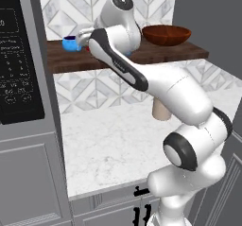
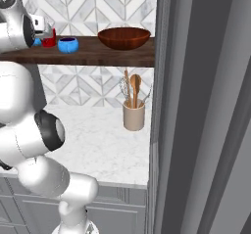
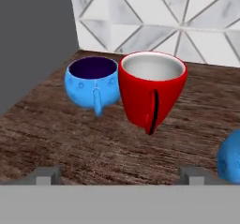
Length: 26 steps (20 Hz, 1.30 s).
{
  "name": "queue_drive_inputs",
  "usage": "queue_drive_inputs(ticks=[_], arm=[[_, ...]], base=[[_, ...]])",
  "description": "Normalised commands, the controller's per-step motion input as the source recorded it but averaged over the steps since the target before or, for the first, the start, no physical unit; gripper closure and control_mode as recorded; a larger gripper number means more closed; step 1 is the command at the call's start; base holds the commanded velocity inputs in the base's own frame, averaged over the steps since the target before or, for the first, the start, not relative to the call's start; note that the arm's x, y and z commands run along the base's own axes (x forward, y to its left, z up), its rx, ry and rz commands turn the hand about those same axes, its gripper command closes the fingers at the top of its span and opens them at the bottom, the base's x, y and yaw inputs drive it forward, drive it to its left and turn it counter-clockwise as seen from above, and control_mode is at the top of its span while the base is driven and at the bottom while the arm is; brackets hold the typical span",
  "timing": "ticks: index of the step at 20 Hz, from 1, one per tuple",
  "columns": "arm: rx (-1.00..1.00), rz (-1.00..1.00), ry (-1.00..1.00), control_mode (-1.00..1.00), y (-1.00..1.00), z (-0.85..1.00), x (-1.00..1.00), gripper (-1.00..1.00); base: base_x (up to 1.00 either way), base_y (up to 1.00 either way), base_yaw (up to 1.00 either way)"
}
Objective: Gather all objects into one cabinet and sort the glasses and bowls to opposite sides.
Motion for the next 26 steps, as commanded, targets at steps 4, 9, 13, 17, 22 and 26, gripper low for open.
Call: queue_drive_inputs(ticks=[4,9,13,17,22,26], arm=[[0.00,0.00,-0.04,-1.00,-0.13,0.02,-1.00,-1.00],[0.00,0.00,-0.05,-1.00,-0.40,0.00,-1.00,-1.00],[0.00,0.00,-0.09,-1.00,-0.46,-0.04,-1.00,-1.00],[0.00,0.00,-0.02,-1.00,-0.37,0.00,-0.45,-1.00],[0.00,0.03,0.00,-1.00,-0.28,0.02,0.02,-1.00],[0.00,0.02,0.00,-1.00,-0.35,0.15,0.09,-1.00]], base=[[0.00,0.00,0.00],[0.00,0.00,0.00],[0.00,0.00,0.00],[0.00,0.00,0.00],[0.00,0.00,0.00],[0.00,0.00,0.00]])
